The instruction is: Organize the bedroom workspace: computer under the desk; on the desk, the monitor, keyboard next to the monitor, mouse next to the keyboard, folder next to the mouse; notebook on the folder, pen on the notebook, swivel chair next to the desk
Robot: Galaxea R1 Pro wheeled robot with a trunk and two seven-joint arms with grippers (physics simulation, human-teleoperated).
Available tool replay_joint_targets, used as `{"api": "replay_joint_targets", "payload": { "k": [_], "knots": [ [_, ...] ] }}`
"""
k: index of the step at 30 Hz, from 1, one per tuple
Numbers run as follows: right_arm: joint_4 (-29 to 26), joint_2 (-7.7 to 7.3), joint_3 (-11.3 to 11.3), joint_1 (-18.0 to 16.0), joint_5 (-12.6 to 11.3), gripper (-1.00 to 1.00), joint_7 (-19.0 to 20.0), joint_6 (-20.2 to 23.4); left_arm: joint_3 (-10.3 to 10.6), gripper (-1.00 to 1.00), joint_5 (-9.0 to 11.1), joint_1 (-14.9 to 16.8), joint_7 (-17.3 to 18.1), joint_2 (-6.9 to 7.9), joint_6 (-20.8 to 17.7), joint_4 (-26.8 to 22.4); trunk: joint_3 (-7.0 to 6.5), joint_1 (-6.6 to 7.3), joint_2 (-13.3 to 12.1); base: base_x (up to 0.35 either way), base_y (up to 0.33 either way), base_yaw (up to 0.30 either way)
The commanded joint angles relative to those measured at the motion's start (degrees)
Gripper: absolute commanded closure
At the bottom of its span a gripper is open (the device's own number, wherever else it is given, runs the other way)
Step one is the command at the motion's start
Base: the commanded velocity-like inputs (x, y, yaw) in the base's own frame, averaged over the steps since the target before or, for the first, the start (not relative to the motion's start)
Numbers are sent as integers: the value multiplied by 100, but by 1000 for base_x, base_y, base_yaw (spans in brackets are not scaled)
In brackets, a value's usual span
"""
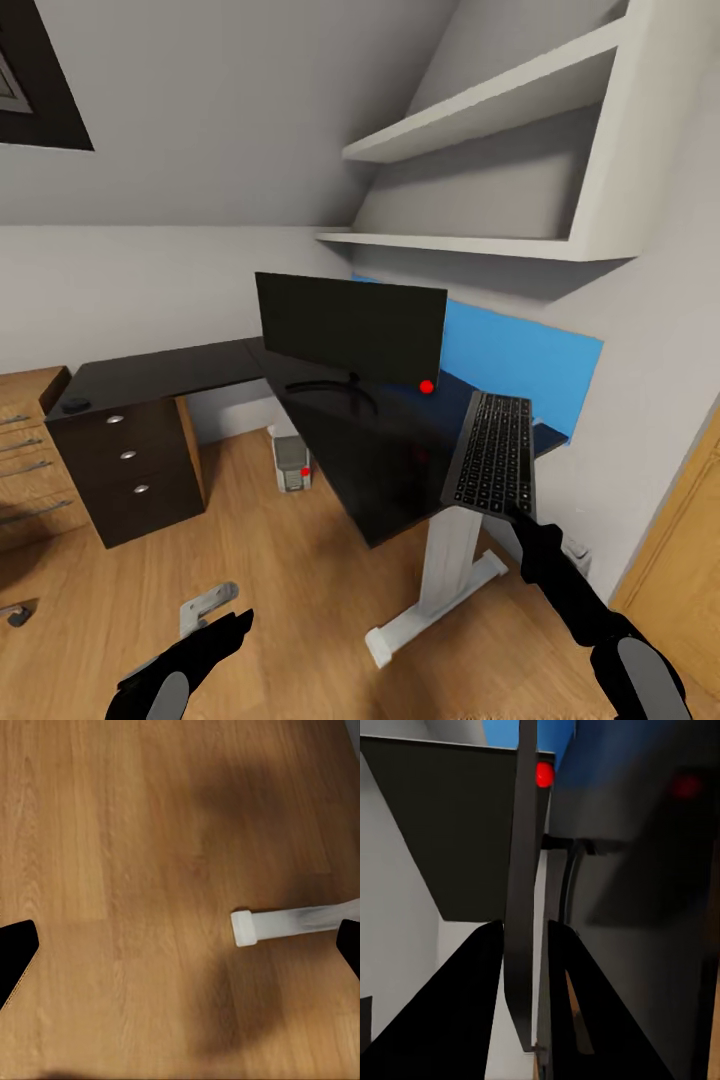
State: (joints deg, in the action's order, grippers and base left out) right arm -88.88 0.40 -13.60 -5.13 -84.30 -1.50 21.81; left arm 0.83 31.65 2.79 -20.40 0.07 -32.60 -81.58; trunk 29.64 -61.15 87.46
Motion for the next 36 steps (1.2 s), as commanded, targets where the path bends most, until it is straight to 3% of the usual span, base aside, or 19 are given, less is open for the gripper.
{"api": "replay_joint_targets", "payload": {
  "k": [1, 19, 36],
  "knots": [
    [-4, 4, -11, -5, -51, 100, -6, 34, 5, -100, 62, 2, -51, 2, -10, -5, 10, 0, 3, -1, 316, -237],
    [1, 13, -30, -5, -60, 100, -165, 17, 13, -100, 65, 2, -43, 2, -11, 75, 101, 0, 3, 11, 172, -241],
    [2, 13, -38, -5, -60, 100, -167, 16, 13, -100, 69, 2, -42, 2, -18, 99, 212, 0, 3, 4, 16, -219]
  ]
}}
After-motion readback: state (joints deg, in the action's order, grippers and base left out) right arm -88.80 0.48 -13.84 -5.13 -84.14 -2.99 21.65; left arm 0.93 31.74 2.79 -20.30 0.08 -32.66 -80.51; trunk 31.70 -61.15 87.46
